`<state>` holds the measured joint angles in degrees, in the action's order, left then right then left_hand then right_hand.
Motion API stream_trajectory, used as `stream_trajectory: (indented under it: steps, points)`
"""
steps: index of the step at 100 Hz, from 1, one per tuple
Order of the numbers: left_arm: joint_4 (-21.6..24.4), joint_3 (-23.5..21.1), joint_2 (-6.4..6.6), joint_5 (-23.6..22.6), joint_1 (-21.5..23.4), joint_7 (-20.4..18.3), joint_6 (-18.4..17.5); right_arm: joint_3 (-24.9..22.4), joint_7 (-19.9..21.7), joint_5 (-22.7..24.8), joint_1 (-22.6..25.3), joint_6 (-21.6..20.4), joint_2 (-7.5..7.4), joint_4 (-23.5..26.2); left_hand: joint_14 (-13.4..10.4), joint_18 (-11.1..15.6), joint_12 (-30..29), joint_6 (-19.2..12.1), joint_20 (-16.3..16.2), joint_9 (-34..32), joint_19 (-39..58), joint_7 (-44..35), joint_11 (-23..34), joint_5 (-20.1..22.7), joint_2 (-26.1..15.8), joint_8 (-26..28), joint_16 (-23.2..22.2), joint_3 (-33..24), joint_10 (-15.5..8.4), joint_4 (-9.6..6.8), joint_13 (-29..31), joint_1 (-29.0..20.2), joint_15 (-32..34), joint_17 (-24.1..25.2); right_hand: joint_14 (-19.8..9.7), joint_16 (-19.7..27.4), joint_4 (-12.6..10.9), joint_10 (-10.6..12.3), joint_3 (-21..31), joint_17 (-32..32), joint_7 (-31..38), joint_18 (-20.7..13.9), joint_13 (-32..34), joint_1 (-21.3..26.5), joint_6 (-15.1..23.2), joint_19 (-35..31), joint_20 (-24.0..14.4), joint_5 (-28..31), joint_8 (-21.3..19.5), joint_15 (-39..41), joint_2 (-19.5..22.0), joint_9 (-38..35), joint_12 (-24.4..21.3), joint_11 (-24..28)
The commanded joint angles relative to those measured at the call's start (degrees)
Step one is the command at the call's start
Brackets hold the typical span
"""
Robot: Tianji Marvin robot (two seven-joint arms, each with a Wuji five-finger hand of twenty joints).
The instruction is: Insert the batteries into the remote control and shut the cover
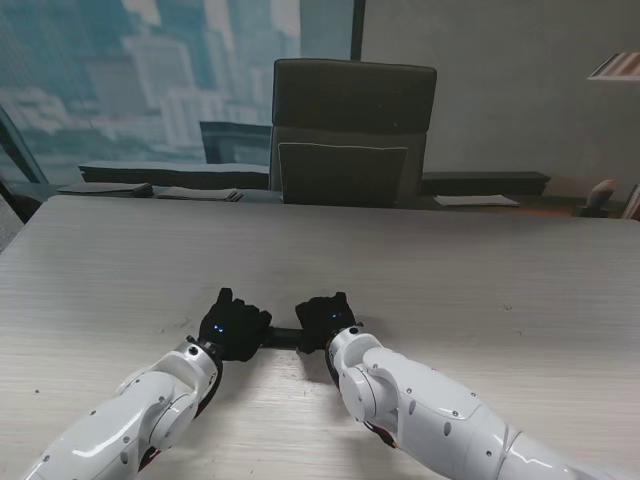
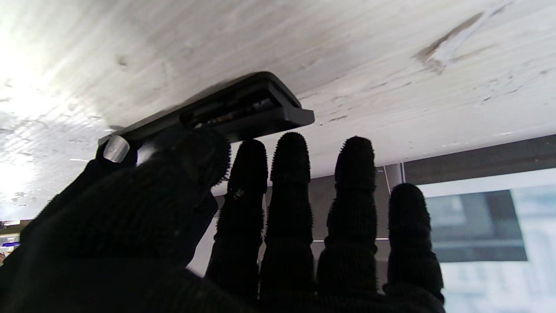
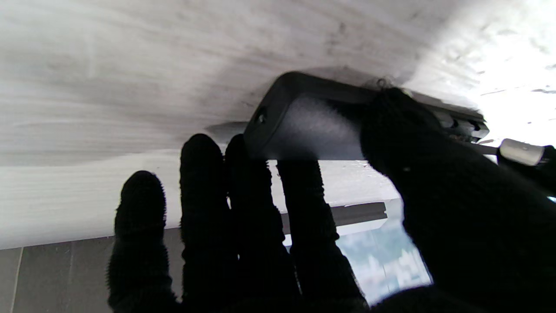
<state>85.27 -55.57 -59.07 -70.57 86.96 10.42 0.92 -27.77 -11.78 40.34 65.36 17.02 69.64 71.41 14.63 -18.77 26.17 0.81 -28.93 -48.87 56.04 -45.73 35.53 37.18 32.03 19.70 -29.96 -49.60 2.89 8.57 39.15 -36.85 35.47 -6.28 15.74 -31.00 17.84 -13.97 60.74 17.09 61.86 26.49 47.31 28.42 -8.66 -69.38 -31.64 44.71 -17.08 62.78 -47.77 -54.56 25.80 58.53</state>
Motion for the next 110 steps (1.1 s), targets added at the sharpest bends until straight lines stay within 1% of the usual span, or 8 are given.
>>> stream_trajectory:
  steps: [1, 44, 61, 83, 102, 103, 108, 110]
  points:
    - [0.3, 0.0, 0.15, -0.1, 0.6, -0.9, -0.3, 0.9, 2.0, -0.3, 1.5, -0.2, -0.10, -2.2, 1.0, -1.2, -0.6, -1.4, 0.2, 1.4, -0.7, -0.8, 1.0, 0.6, -0.1, 1.4, 0.3, -1.7, 0.8, -1.17, -1.7, 0.1, -0.7, 1.4, 0.1, -0.9, -3.3, -0.1, 3.8, -0.2, 2.1, 1.2, 1.0, 11.0, 6.2, -1.9, 0.3, 4.5, 0.2, 1.1, 3.9, -2.4, -0.1, 3.0]
    - [0.9, -0.6, 0.22, -0.7, 1.3, 0.2, -1.7, 0.9, 1.9, -0.2, 1.5, -0.1, -0.08, -2.3, 0.9, -1.3, -1.2, -1.5, 0.4, 1.5, -1.1, -0.7, 1.2, 0.7, -1.6, 1.4, 0.4, -0.3, 0.6, -1.19, -1.8, 0.7, -0.9, 1.6, 0.3, -0.9, -3.3, -0.1, 3.8, -0.2, 2.1, 1.2, 1.0, 10.9, 6.2, -1.9, 0.3, 4.5, 0.3, 1.1, 3.8, -2.5, -0.1, 3.0]
    - [2.3, -1.9, 0.31, -1.9, 2.2, 0.7, -2.1, 0.9, 1.8, -0.1, 1.5, -0.2, -0.11, -2.3, 0.9, -1.3, -1.4, -1.7, 0.5, 1.7, -1.3, -0.6, 1.0, 0.6, -3.1, 1.3, 0.4, 1.3, 0.4, -1.09, -2.0, 1.0, -1.1, 1.8, 0.2, -0.9, -3.3, -0.1, 3.9, -0.2, 2.1, 1.2, 1.1, 11.0, 6.2, -2.0, 0.3, 4.5, 0.3, 1.2, 3.8, -2.4, -0.1, 3.0]
    - [3.4, -3.5, 0.28, -3.0, 2.7, 2.0, -3.0, 1.0, 1.7, -0.1, 1.5, -0.1, -0.07, -2.4, 0.9, -1.3, -1.5, -1.5, 0.6, 1.7, -1.4, -0.3, 0.8, 0.7, -4.0, 1.2, 0.5, 2.3, 0.5, -1.52, -2.0, 1.4, -1.3, 1.8, 0.2, -0.9, -3.3, -0.1, 3.9, -0.2, 2.1, 1.2, 1.0, 10.9, 6.2, -2.0, 0.3, 4.5, 0.3, 1.1, 3.7, -2.4, -0.1, 3.0]
    - [3.5, -4.4, 0.14, -3.2, 2.5, 1.5, -1.4, 1.0, 1.6, -0.3, 1.5, -0.1, 0.03, -2.5, 1.3, -1.1, -1.5, -1.4, 0.5, 1.7, -1.1, -0.1, 0.7, 0.9, -5.8, 1.1, 0.4, 3.8, 0.8, -1.85, -2.2, 2.5, -1.3, 1.5, 0.2, -0.9, -3.3, -0.1, 3.9, -0.1, 2.1, 1.1, 1.0, 10.9, 6.2, -2.0, 0.2, 4.5, 0.3, 1.1, 3.7, -2.4, -0.1, 3.0]
    - [3.5, -4.5, 0.12, -3.1, 2.5, 1.5, -1.3, 1.0, 1.6, -0.3, 1.5, -0.1, 0.04, -2.5, 1.3, -1.0, -1.5, -1.3, 0.5, 1.6, -1.0, -0.1, 0.8, 1.0, -6.0, 1.2, 0.3, 4.0, 1.1, -1.90, -2.1, 2.6, -1.2, 1.4, 0.2, -0.9, -3.3, -0.1, 3.9, -0.1, 2.1, 1.1, 1.0, 11.0, 6.2, -2.0, 0.2, 4.5, 0.3, 1.1, 3.7, -2.4, -0.1, 3.0]
    - [3.3, -4.6, -0.02, -2.5, 2.4, 1.1, -0.4, 1.0, 1.5, -0.3, 1.5, -0.2, 0.06, -2.6, 1.7, -1.1, -1.3, -1.1, 0.3, 1.1, -0.6, -0.5, 1.2, 1.6, -6.6, 1.4, 0.1, 4.7, 1.0, -2.09, -1.8, 3.2, -0.8, 1.2, 0.1, -0.9, -3.3, 0.0, 3.9, -0.1, 2.1, 1.1, 1.0, 10.9, 6.3, -2.0, 0.2, 4.5, 0.3, 1.1, 3.7, -2.4, -0.1, 3.0]
    - [3.2, -4.7, -0.09, -2.2, 2.4, 1.0, 0.0, 1.0, 1.5, -0.3, 1.5, -0.2, 0.07, -2.6, 1.8, -1.1, -1.0, -1.1, 0.0, 1.0, -0.1, -0.7, 1.6, 1.7, -6.9, 1.5, -0.2, 5.4, 1.1, -2.58, -1.9, 3.3, -0.4, 1.2, 0.2, -0.9, -3.3, 0.0, 3.9, -0.1, 2.1, 1.1, 0.9, 10.9, 6.2, -2.0, 0.2, 4.5, 0.3, 1.1, 3.7, -2.4, -0.1, 3.0]
